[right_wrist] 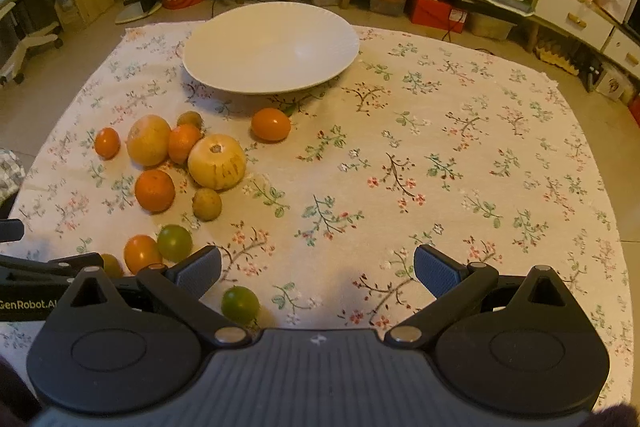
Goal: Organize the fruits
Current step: 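Grasp a green lime with the right gripper while the left gripper grasps another lime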
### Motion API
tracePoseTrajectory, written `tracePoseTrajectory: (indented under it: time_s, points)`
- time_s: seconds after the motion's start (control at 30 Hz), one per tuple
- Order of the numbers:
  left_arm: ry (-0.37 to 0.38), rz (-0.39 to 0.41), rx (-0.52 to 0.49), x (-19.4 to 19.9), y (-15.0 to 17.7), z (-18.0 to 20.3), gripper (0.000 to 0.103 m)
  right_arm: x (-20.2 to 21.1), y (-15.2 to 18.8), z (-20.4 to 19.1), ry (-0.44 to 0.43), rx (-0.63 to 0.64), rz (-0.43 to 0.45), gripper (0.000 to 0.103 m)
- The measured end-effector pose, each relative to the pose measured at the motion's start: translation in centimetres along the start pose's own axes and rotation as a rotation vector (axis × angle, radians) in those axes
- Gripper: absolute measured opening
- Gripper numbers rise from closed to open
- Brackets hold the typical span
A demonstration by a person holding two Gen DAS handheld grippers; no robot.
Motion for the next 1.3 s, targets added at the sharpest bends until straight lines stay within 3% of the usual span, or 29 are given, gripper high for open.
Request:
tracePoseTrajectory:
  time_s: [0.13,0.23,0.33,0.53,0.77,0.97,1.17,1.3]
  points:
    - [0.029,0.03,-0.073,0.2,-0.4,0.6,0.088,-0.6,-0.2,0.3,-0.041,-0.03,-0.026,0.102]
    - [0.072,0.075,-0.145,0.1,-0.5,1.5,0.088,-1.2,0.2,0.3,-0.076,-0.034,-0.048,0.094]
    - [0.054,0.116,-0.211,-0.3,-0.6,2.0,0.087,-1.7,0.8,0.0,-0.122,-0.027,-0.066,0.091]
    - [0.184,0.127,-0.243,-0.7,-0.5,3.1,0.081,-2.2,1.8,-0.7,-0.191,0.009,-0.074,0.089]
    - [0.321,0.214,-0.305,-0.7,-0.5,4.4,0.069,-2.8,3.1,-1.2,-0.275,0.093,-0.024,0.089]
    - [0.37,0.241,-0.392,-1.1,0.1,5.8,0.058,-2.6,3.7,-0.8,-0.307,0.096,0.091,0.091]
    - [0.415,0.231,-0.392,-2.0,-0.1,6.9,0.048,-3.2,4.9,-2.1,-0.348,0.183,0.047,0.091]
    - [0.438,0.228,-0.394,-2.2,-0.3,7.6,0.04,-2.9,5.0,-2.7,-0.373,0.209,0.043,0.085]
Point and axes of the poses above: each gripper's, at about its wrist camera, not at the fingertips, and x roughly against the way its jaws point, z to its right, y to its underside, the point moved 9 cm from there along -x, roughly the way its jaws point, and after that the axes turned 5 degrees about -y, right-handed, at the moved point
